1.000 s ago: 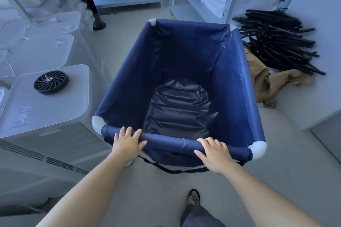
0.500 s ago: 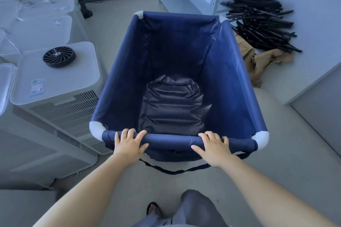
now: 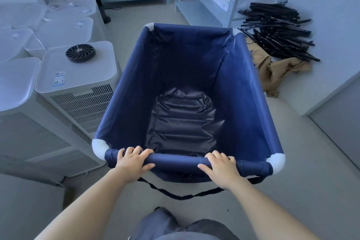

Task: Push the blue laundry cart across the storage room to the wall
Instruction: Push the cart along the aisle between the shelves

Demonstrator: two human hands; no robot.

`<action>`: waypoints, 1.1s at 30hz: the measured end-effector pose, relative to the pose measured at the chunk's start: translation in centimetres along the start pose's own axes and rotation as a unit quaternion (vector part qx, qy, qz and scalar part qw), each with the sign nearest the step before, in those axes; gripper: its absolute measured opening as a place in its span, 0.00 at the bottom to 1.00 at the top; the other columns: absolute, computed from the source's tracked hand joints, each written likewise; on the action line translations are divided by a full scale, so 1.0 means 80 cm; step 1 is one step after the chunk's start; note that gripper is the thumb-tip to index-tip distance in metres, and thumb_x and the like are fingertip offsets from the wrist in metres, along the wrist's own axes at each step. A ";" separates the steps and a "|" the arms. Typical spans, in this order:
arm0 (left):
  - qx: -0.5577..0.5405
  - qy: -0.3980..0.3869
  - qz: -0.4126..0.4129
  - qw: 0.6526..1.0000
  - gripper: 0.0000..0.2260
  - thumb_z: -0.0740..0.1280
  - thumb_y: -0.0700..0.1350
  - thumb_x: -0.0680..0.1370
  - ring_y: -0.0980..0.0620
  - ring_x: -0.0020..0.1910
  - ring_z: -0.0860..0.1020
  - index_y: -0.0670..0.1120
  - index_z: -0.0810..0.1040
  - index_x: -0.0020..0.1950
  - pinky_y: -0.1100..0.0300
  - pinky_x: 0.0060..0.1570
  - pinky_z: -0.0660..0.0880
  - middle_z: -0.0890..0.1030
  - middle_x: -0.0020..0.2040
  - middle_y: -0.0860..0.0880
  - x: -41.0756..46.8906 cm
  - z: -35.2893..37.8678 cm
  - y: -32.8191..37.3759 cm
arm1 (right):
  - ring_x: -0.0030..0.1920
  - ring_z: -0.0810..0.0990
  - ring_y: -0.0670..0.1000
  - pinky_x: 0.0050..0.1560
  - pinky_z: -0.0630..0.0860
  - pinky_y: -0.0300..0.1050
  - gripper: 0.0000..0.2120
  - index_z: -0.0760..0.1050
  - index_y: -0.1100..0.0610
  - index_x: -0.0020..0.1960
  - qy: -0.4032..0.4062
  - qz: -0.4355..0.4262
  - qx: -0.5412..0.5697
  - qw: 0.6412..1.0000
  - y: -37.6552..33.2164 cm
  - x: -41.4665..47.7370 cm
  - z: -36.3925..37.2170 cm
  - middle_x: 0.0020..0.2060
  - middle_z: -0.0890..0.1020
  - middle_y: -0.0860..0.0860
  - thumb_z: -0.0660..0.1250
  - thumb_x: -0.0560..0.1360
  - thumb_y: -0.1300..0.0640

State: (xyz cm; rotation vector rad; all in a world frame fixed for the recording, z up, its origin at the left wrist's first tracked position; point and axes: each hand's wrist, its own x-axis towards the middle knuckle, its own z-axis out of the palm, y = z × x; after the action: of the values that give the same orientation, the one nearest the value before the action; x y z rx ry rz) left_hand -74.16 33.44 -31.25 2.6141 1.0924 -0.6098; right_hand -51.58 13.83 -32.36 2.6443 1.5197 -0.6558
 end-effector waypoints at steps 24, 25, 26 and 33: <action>-0.028 -0.018 0.156 0.987 0.19 0.52 0.57 0.80 0.48 0.64 0.63 0.59 0.56 0.71 0.50 0.67 0.55 0.66 0.62 0.53 -0.024 0.029 -0.051 | 0.56 0.73 0.52 0.58 0.65 0.50 0.22 0.66 0.51 0.60 -0.023 0.085 -0.093 0.992 -0.050 -0.056 0.027 0.55 0.73 0.49 0.49 0.78 0.37; -0.024 -0.021 0.165 0.986 0.19 0.52 0.57 0.80 0.48 0.64 0.63 0.59 0.56 0.71 0.50 0.67 0.55 0.66 0.63 0.52 -0.024 0.029 -0.056 | 0.56 0.73 0.52 0.59 0.65 0.50 0.21 0.66 0.51 0.60 -0.024 0.094 -0.096 0.991 -0.056 -0.061 0.029 0.55 0.73 0.49 0.49 0.78 0.37; -0.020 -0.023 0.173 0.984 0.19 0.52 0.56 0.80 0.48 0.64 0.63 0.59 0.56 0.71 0.50 0.67 0.55 0.66 0.63 0.52 -0.023 0.030 -0.060 | 0.56 0.73 0.52 0.59 0.65 0.50 0.21 0.66 0.51 0.60 -0.025 0.102 -0.098 0.990 -0.062 -0.064 0.032 0.56 0.73 0.49 0.49 0.78 0.37; 0.012 -0.026 0.229 0.973 0.19 0.52 0.56 0.81 0.47 0.64 0.63 0.58 0.55 0.72 0.49 0.68 0.55 0.66 0.63 0.51 -0.011 0.022 -0.089 | 0.56 0.73 0.52 0.58 0.65 0.48 0.20 0.65 0.51 0.60 -0.019 0.156 -0.085 0.984 -0.108 -0.084 0.046 0.55 0.74 0.48 0.48 0.79 0.38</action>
State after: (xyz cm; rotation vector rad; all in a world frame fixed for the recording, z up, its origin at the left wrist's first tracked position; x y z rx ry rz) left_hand -80.36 37.12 -32.84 2.7142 0.4379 -0.5796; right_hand -63.00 12.01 -31.64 2.6374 1.0620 -0.5250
